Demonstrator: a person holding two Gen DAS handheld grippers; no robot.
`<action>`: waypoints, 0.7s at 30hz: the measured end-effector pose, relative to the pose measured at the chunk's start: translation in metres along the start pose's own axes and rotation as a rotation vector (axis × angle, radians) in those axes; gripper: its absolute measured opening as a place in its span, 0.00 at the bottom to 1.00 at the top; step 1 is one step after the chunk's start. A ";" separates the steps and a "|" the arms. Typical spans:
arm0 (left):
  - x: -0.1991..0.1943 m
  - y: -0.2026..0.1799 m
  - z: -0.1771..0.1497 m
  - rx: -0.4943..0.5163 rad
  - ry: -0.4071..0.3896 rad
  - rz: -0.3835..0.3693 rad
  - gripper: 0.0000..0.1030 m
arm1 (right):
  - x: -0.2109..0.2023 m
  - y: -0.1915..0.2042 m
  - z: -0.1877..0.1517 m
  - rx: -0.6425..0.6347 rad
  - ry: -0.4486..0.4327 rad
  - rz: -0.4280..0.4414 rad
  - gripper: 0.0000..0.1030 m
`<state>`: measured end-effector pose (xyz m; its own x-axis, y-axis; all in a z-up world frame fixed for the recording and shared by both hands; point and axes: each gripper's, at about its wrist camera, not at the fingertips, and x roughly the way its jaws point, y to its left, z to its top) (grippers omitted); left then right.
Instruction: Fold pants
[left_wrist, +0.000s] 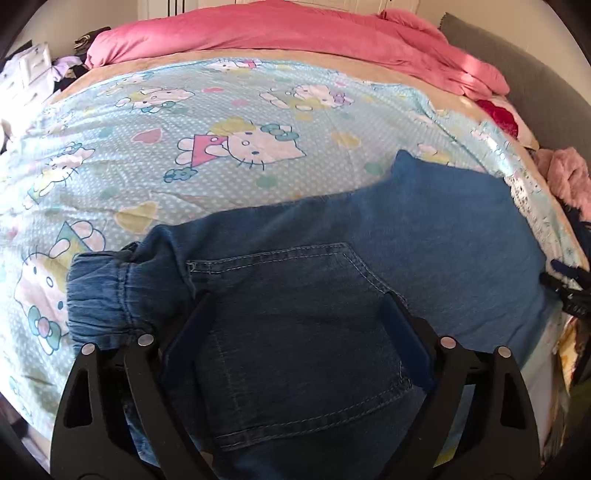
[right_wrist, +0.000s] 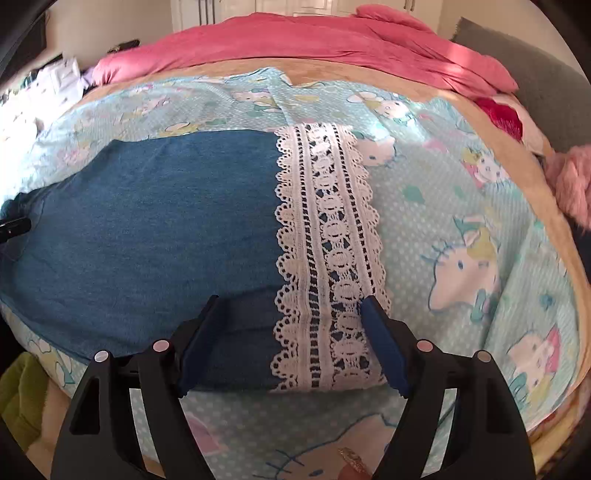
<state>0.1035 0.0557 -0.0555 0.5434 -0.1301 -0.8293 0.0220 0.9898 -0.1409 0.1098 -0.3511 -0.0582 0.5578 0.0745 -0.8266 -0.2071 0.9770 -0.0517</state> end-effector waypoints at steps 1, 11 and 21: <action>0.000 0.002 -0.001 -0.006 -0.001 -0.012 0.82 | 0.000 0.001 -0.002 -0.006 -0.009 -0.006 0.73; -0.033 -0.027 -0.003 0.057 -0.083 -0.008 0.90 | -0.040 0.004 -0.002 -0.012 -0.112 0.029 0.73; -0.020 -0.089 -0.037 0.278 0.010 0.005 0.91 | -0.045 0.039 -0.011 -0.059 -0.096 0.108 0.74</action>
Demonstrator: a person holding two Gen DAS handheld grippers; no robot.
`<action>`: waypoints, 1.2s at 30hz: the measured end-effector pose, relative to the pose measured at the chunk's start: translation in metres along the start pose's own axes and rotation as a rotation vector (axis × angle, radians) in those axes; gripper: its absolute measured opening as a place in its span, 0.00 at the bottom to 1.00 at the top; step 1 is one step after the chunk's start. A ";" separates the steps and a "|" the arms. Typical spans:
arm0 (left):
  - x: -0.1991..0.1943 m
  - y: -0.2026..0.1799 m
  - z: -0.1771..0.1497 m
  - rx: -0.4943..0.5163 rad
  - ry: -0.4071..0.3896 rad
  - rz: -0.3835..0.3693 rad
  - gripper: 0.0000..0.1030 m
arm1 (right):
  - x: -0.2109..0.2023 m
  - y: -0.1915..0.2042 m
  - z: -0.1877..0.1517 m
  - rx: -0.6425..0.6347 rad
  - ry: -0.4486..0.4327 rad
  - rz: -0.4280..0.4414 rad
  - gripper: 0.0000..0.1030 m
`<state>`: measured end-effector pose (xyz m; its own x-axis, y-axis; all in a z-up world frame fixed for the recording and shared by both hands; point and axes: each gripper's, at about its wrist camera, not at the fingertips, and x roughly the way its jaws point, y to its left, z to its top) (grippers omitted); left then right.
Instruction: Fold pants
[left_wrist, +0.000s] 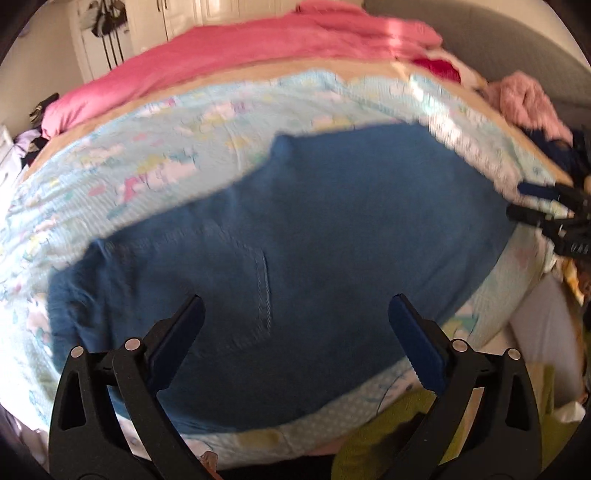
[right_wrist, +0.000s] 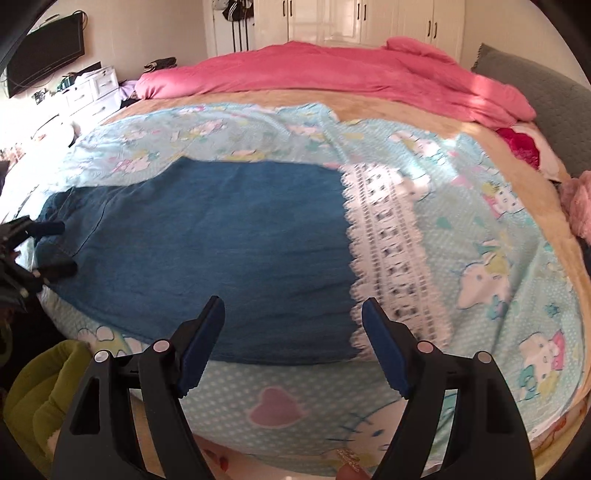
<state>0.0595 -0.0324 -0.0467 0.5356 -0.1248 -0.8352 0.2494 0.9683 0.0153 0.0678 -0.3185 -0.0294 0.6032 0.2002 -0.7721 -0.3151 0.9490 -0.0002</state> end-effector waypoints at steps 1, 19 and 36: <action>0.007 0.001 -0.004 -0.005 0.032 0.009 0.91 | 0.004 0.002 -0.001 0.000 0.016 -0.003 0.74; -0.005 0.006 -0.009 -0.060 -0.001 -0.034 0.91 | 0.000 -0.004 -0.005 0.079 0.023 0.020 0.76; -0.039 -0.007 0.000 -0.053 -0.087 -0.033 0.91 | -0.042 -0.005 0.008 0.102 -0.113 0.008 0.93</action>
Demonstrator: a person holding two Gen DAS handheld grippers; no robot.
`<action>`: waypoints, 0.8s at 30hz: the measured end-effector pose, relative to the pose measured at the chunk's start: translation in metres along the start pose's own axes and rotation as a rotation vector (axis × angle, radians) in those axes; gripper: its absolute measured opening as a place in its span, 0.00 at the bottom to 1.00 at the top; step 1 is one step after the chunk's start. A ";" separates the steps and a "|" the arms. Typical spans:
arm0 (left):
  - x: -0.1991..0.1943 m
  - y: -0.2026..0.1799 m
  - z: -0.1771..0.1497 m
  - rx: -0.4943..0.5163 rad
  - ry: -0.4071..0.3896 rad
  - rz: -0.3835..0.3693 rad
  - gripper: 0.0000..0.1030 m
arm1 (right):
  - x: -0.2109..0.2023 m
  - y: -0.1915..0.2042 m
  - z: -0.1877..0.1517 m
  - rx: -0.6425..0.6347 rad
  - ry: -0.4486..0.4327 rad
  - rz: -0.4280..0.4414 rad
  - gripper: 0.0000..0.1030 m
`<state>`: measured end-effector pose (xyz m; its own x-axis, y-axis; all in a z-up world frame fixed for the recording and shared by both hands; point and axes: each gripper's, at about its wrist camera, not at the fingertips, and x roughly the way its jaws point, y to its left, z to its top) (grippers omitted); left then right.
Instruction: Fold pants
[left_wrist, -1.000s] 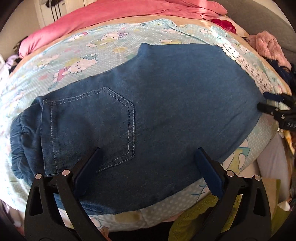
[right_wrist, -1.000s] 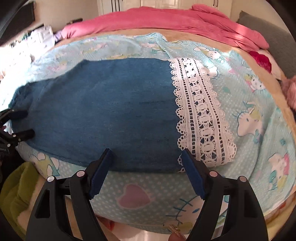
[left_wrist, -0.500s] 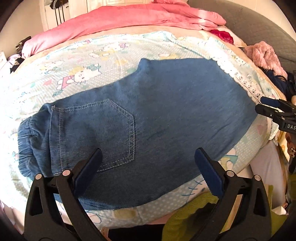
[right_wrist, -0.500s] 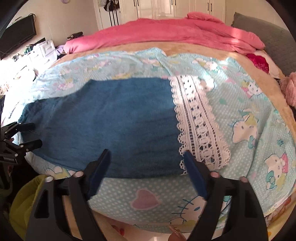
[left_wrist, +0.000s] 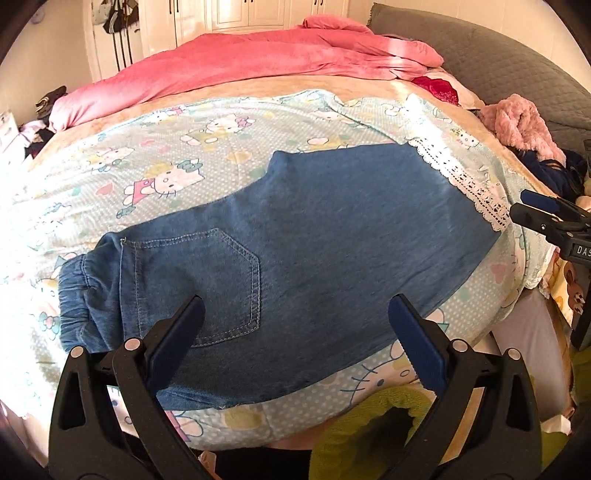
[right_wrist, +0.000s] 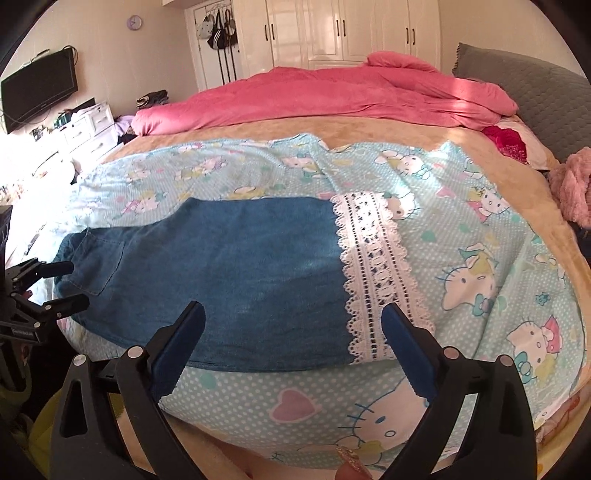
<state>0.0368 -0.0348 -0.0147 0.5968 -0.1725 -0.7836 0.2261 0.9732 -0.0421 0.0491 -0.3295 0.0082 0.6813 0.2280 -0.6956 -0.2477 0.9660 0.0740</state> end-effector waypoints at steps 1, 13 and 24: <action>-0.001 -0.001 0.000 0.001 -0.003 0.001 0.91 | -0.002 -0.003 0.000 0.007 -0.007 -0.002 0.93; -0.001 -0.011 0.008 0.007 -0.005 -0.004 0.91 | -0.015 -0.031 -0.006 0.068 -0.033 -0.042 0.93; 0.012 -0.047 0.044 0.086 -0.005 -0.050 0.91 | -0.008 -0.056 -0.022 0.143 -0.011 -0.035 0.93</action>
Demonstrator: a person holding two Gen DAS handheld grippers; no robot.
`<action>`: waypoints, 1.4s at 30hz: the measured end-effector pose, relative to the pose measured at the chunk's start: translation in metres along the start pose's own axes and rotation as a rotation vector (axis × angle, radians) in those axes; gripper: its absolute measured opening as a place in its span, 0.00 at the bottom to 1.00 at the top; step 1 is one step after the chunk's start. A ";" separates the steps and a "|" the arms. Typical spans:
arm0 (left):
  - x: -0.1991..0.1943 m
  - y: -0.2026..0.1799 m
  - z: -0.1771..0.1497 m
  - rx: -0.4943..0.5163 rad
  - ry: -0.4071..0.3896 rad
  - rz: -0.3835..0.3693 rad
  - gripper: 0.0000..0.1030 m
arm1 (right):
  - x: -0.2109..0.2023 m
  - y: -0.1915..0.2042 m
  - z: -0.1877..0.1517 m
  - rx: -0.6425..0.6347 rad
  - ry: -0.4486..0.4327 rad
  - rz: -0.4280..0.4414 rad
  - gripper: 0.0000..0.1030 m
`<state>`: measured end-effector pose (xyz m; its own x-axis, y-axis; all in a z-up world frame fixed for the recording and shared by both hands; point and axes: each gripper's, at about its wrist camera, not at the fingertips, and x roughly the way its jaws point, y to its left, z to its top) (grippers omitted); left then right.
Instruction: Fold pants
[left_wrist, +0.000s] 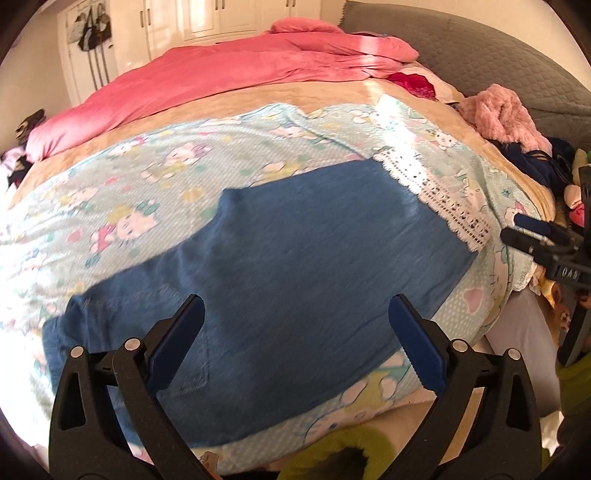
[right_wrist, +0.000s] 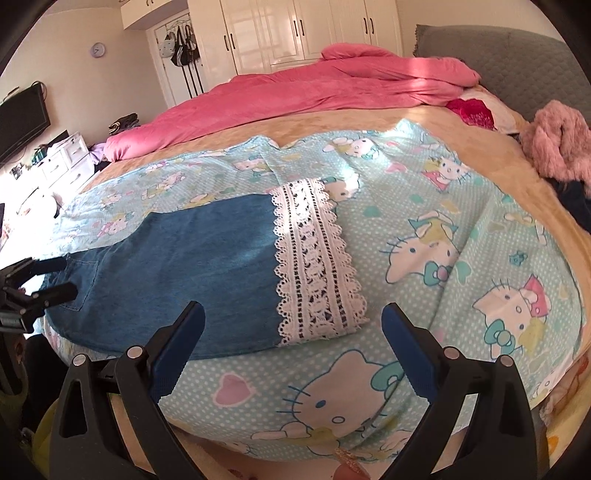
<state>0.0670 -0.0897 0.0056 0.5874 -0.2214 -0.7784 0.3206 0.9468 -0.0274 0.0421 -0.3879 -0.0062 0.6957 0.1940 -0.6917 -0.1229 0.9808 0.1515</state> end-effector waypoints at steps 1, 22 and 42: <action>0.003 -0.004 0.006 0.006 0.001 -0.010 0.91 | 0.001 -0.002 -0.001 0.006 0.002 0.002 0.93; 0.129 -0.048 0.111 0.171 0.103 -0.102 0.91 | 0.053 -0.032 0.001 0.187 0.091 0.096 0.93; 0.206 -0.065 0.122 0.214 0.160 -0.179 0.64 | 0.080 -0.018 0.019 0.164 0.062 0.196 0.27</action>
<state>0.2582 -0.2254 -0.0766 0.3885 -0.3239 -0.8626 0.5673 0.8218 -0.0530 0.1133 -0.3900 -0.0513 0.6242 0.3859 -0.6793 -0.1309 0.9089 0.3960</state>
